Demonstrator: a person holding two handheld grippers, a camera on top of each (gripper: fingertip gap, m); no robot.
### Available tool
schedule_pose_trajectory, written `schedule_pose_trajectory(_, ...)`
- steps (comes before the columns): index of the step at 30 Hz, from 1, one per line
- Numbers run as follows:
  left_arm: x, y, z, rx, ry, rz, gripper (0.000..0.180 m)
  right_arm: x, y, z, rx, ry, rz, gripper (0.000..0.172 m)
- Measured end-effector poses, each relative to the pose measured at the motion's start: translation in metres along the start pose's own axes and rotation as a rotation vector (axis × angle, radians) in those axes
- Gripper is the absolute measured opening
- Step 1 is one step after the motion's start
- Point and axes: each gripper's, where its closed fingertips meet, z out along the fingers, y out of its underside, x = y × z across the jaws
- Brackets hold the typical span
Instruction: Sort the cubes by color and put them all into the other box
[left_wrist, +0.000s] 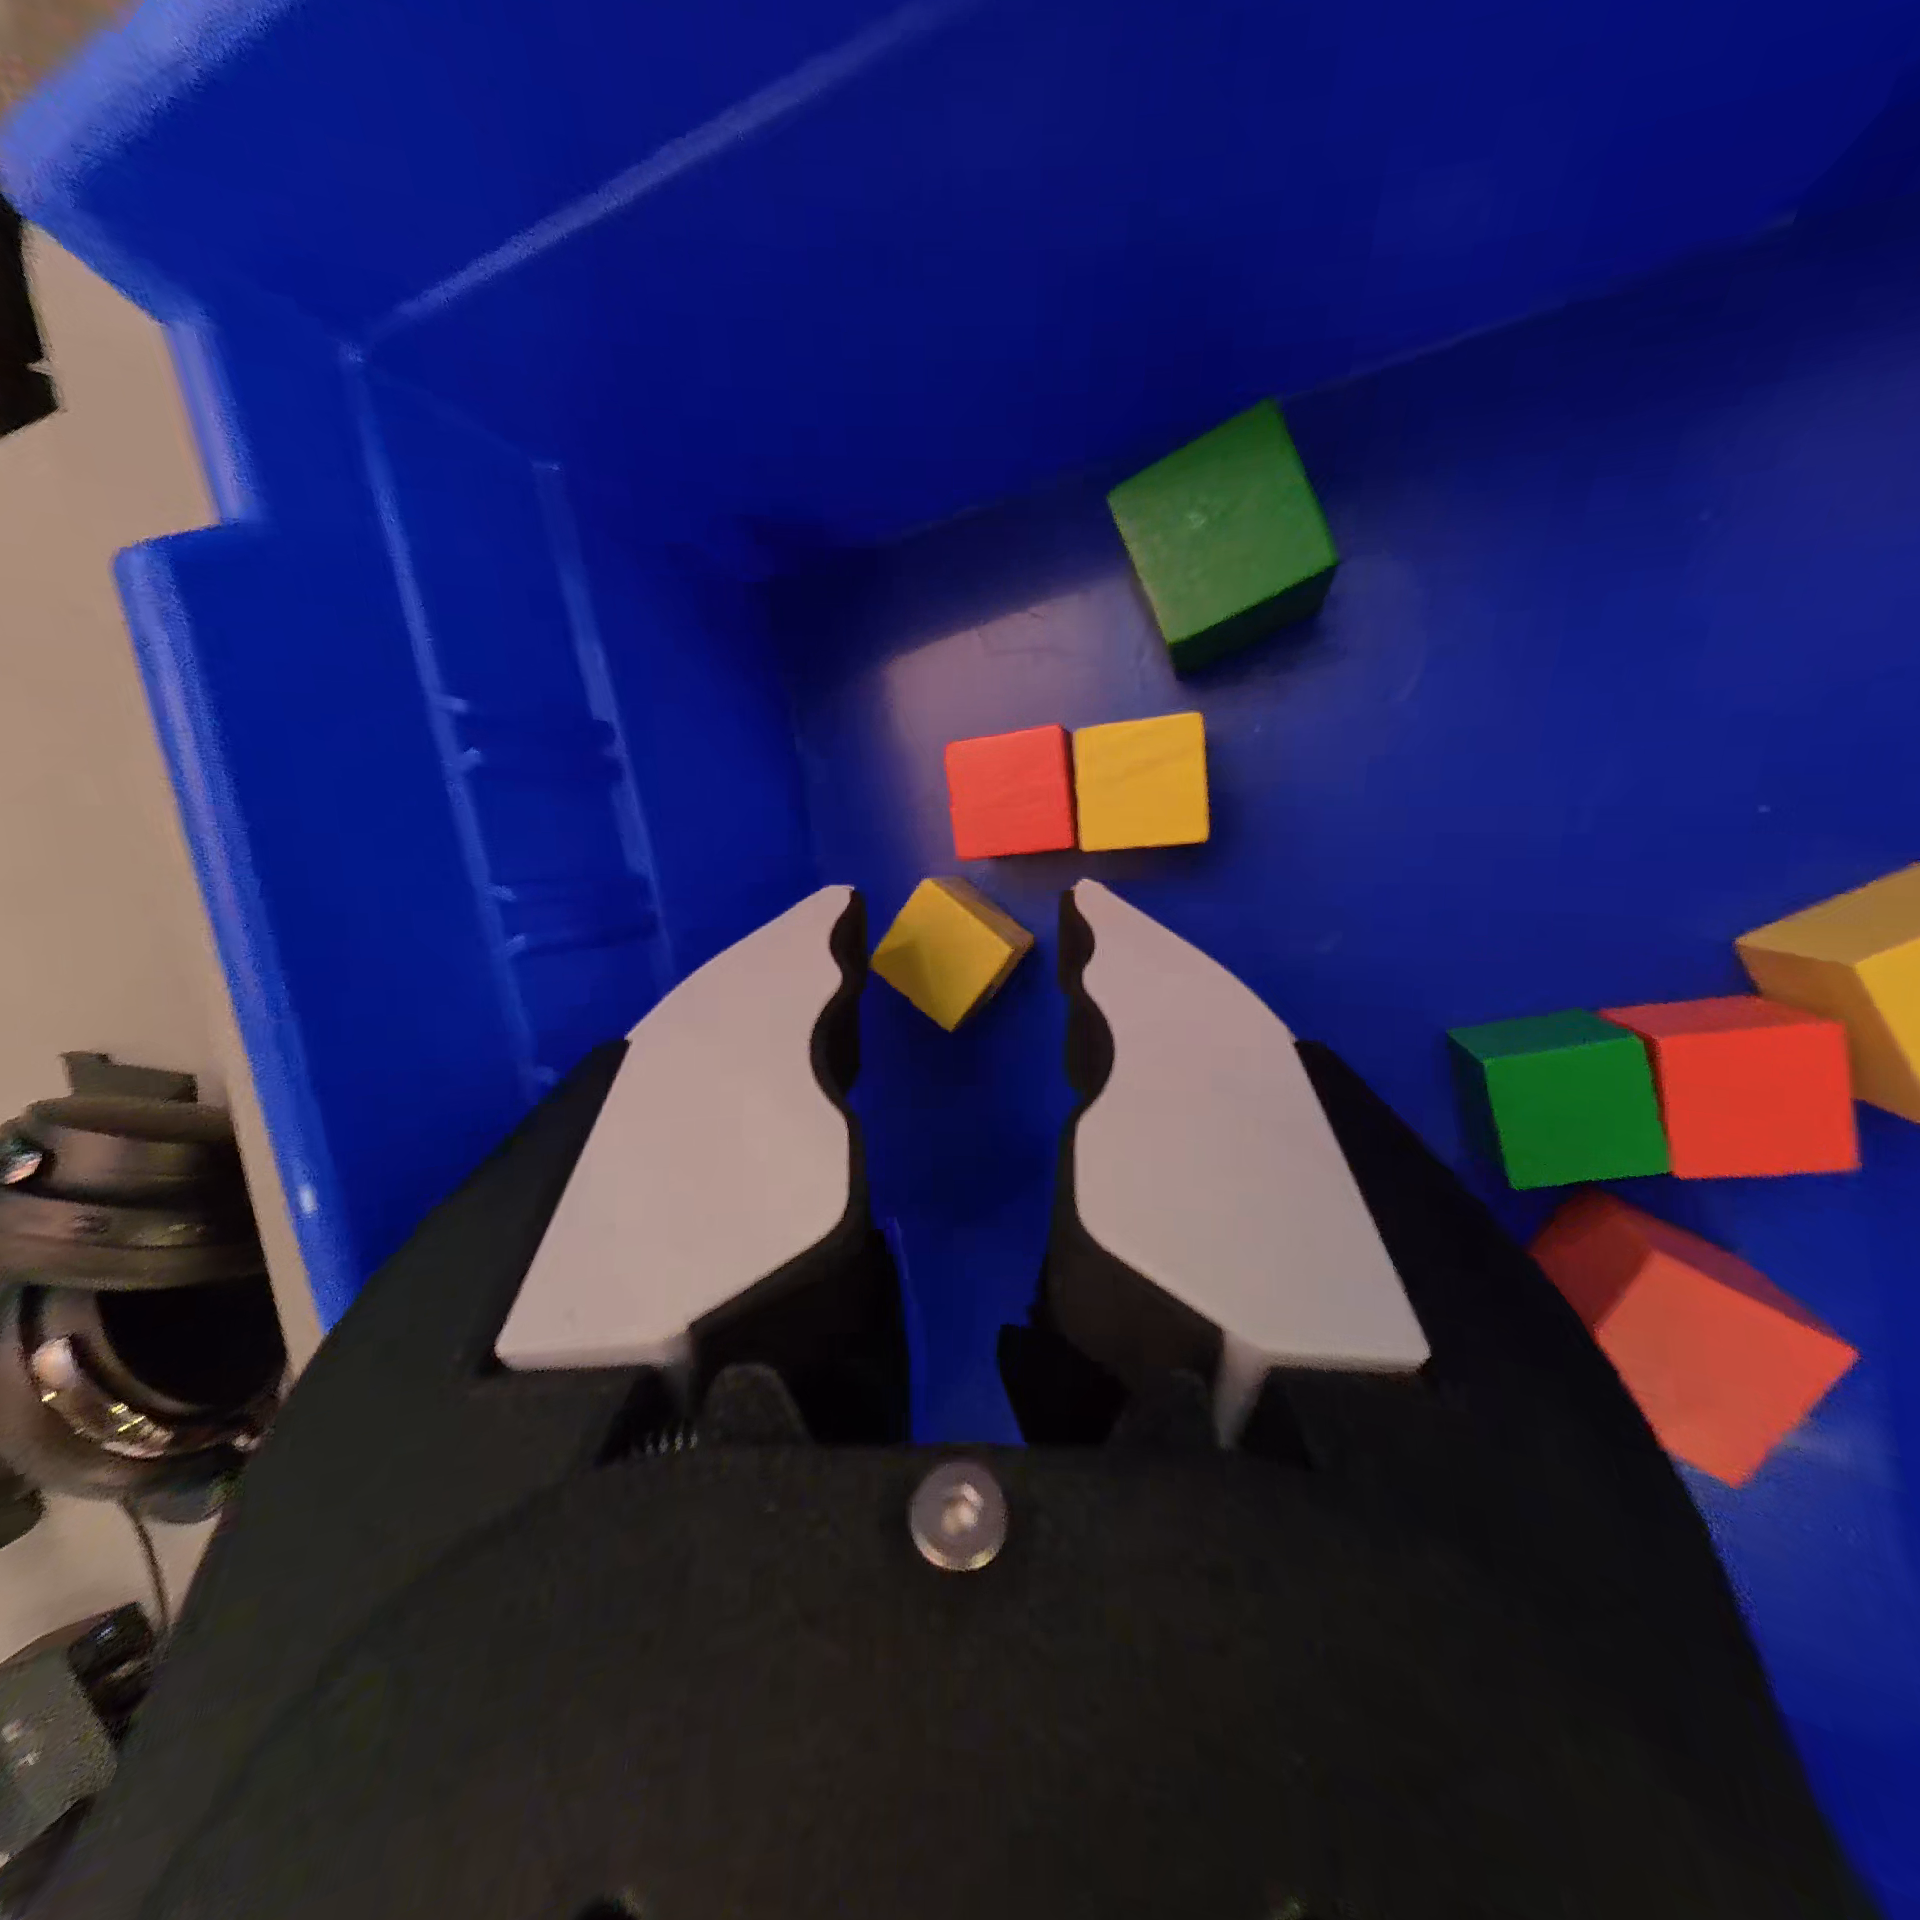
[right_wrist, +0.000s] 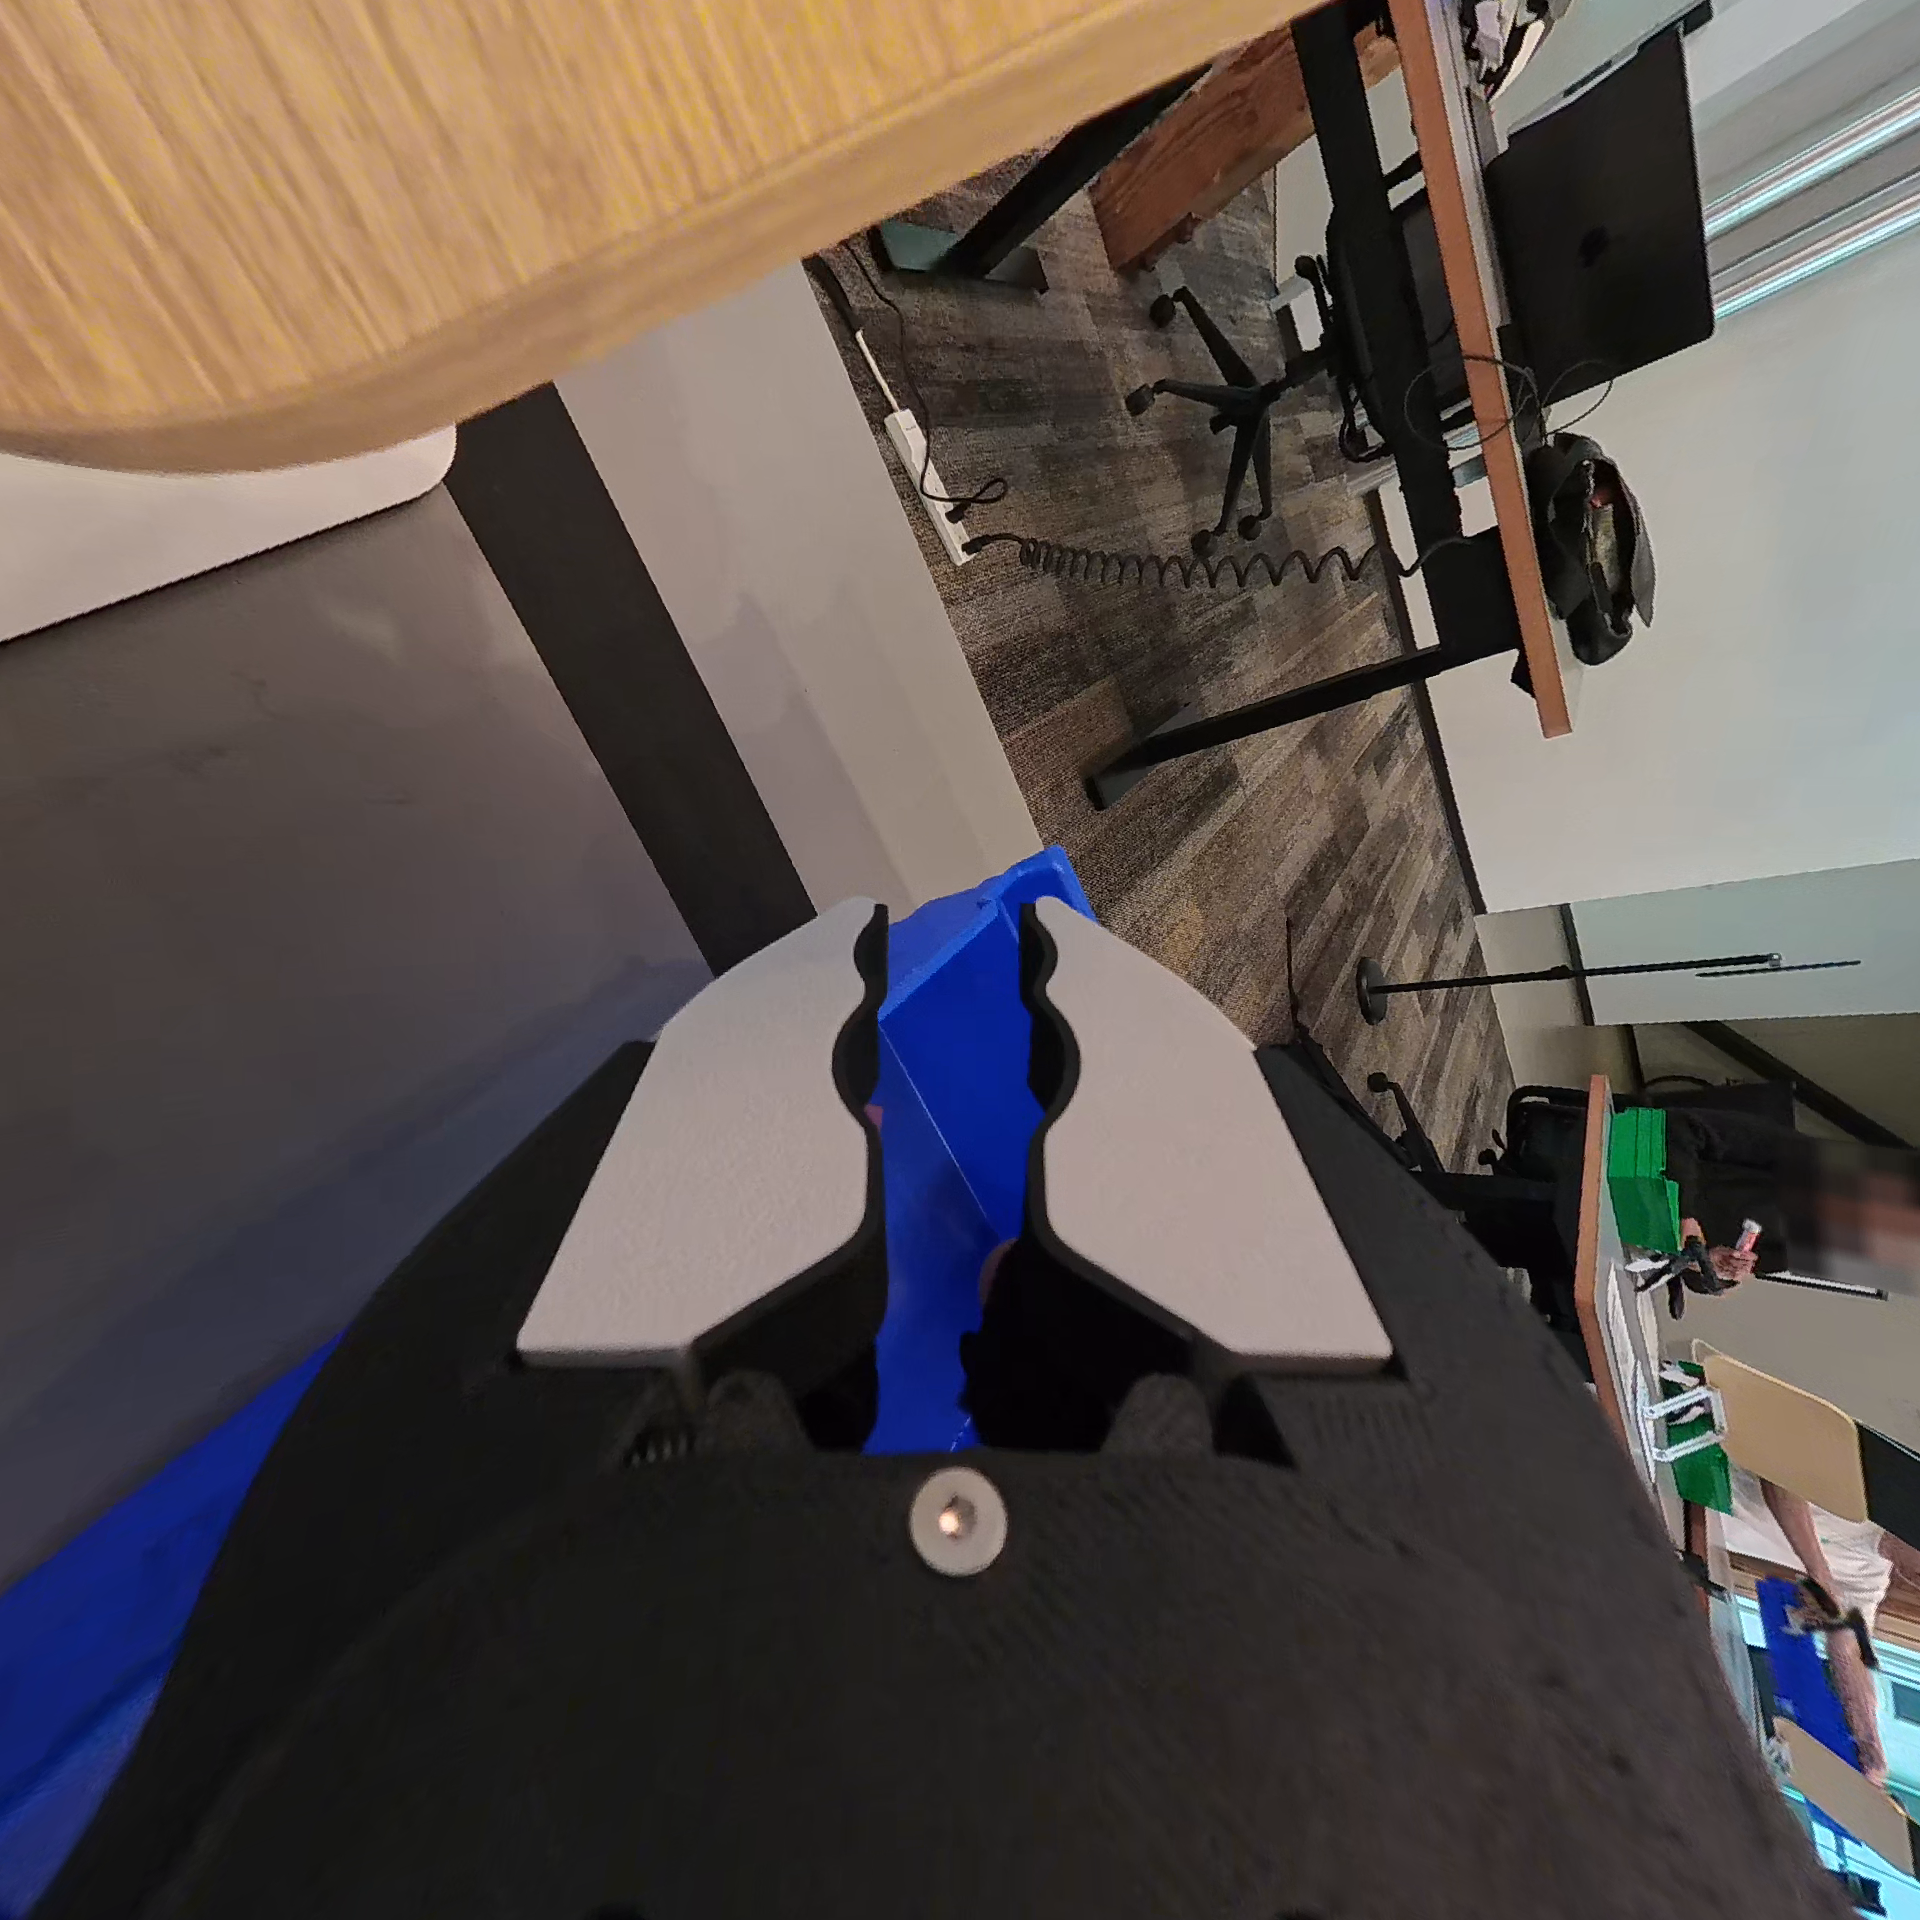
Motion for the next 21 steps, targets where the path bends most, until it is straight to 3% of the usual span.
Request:
schedule_pose_trajectory(5,-0.007,0.004,0.009,-0.015,-0.079,0.025,0.028,-0.003,-0.001,0.001,0.000,-0.007,-0.007,0.024)
schedule_pose_trajectory(13,-0.004,0.007,0.007,-0.032,-0.061,0.042,0.027,-0.005,-0.002,0.002,-0.002,-0.009,-0.018,0.024)
schedule_pose_trajectory(21,0.032,0.013,-0.010,-0.070,0.164,0.116,0.026,-0.003,-0.002,0.000,-0.002,-0.007,-0.020,0.024)
